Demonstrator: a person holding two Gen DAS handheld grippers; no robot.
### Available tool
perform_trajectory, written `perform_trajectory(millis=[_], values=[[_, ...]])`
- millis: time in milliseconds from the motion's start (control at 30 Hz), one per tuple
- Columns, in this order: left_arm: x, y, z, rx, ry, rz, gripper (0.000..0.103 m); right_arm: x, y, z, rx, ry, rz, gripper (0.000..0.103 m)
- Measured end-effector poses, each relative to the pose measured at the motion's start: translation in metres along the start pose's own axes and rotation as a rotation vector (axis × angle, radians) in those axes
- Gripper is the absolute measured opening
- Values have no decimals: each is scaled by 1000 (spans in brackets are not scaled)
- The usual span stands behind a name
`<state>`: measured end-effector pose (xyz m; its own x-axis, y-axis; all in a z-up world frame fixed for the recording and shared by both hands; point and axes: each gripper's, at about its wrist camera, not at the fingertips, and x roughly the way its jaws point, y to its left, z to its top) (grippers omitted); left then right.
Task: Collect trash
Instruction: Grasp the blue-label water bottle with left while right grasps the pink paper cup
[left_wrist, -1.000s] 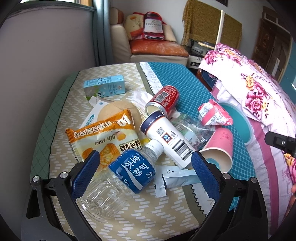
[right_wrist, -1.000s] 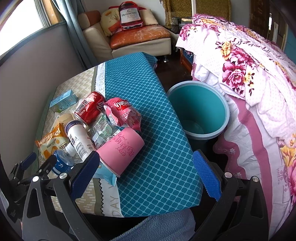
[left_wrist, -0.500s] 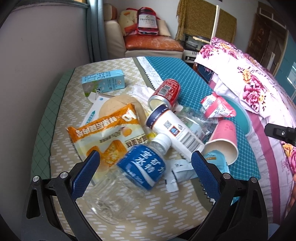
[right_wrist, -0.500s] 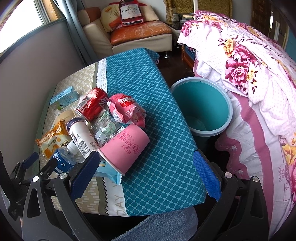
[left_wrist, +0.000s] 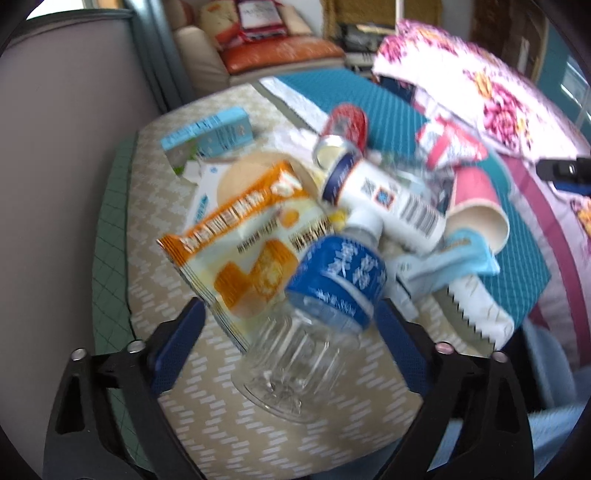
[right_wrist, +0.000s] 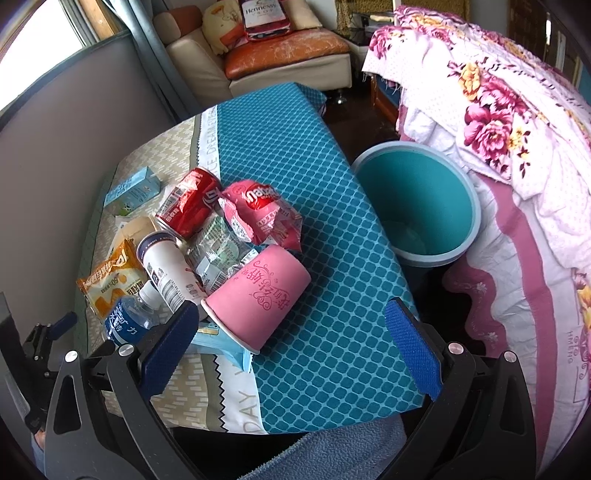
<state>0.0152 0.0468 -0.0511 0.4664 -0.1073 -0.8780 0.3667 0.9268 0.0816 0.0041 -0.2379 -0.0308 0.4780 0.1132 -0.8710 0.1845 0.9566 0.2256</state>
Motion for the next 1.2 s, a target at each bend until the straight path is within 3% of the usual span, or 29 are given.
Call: perform_trajectory(millis=[233,367,433,533,600,767,800,867,933,1200], values=[[30,-12,5,125,127,-38,85,31,-13,9,77,94,61,97],[44,-21,5,165,156,-25,85,54,-16,11,137,164,110,97],[50,-24,3,165,173,-44,85,62,-14,12,149,183,130,97],[51,-24,3,143,165,-66,74,70,-7,15,148,187,149,97],[49,-22,3,110,169,-109,73,77,-5,17,155,200,161,97],[48,-30,1,133,187,-108,74,93,-5,16,183,227,197,97],[49,-31,2,132,184,-104,74,95,-5,15,186,230,210,95],[54,-33,5,123,194,-100,74,101,-7,13,193,254,252,76],[61,-33,9,112,200,-98,74,107,-10,10,219,277,309,72],[59,-25,12,57,193,-105,72,85,-18,9,170,214,313,65]])
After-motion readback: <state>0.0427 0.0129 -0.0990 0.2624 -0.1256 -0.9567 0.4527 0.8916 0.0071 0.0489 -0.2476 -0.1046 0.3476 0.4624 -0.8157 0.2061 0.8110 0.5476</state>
